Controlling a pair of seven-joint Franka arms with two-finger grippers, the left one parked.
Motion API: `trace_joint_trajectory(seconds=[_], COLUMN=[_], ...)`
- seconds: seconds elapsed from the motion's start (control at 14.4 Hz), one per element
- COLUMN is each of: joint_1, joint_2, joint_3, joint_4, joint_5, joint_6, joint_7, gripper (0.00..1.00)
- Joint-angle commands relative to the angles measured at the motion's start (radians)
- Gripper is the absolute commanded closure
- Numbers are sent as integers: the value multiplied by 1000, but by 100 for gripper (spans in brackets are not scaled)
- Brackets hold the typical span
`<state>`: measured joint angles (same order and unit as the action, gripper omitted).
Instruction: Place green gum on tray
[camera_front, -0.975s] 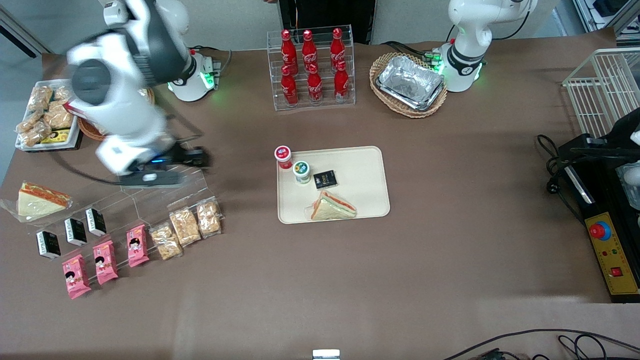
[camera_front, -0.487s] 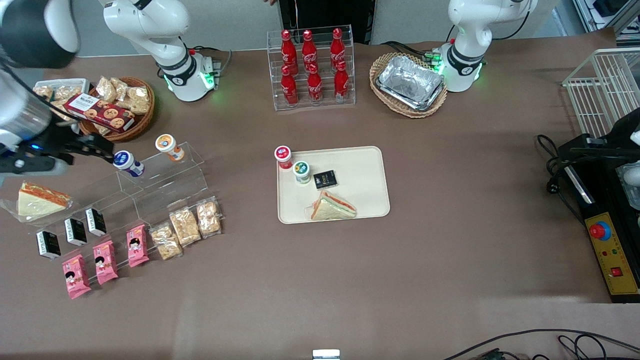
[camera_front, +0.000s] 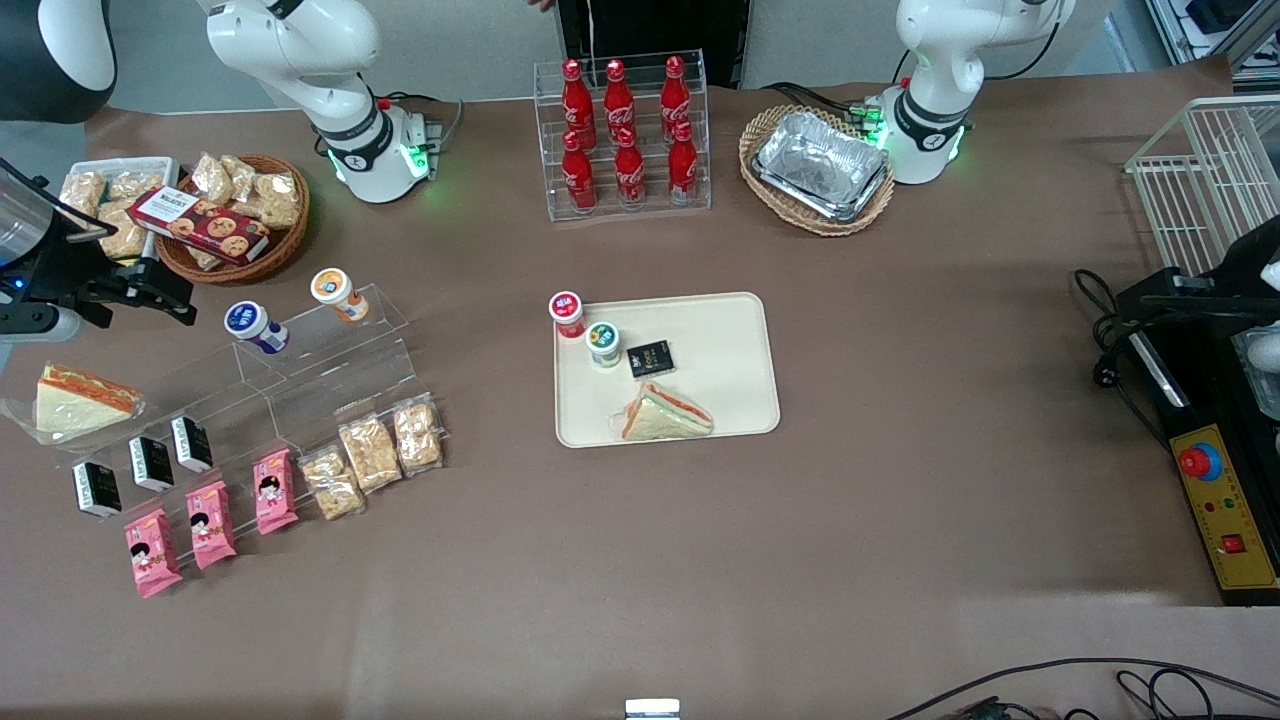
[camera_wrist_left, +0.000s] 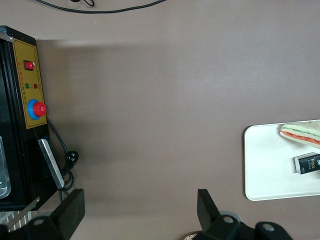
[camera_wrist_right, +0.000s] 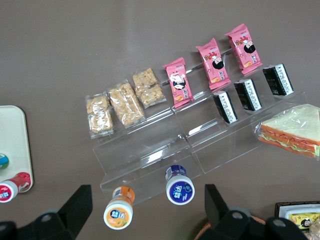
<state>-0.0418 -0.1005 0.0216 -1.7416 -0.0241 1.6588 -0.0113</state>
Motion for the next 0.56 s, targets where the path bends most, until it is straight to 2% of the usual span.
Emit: trace_joint_trajectory(seconds=[0.0,0.28,0.49], joint_1=[5,7,2], joint_2=[22,27,30], joint_3=[-23,-120,-152], joint_4=[40,40,40], joint_5=[27,58,95], joint_6=[-39,-53,-54], joint_7=[-6,-35,-55], gripper=[0,0,0])
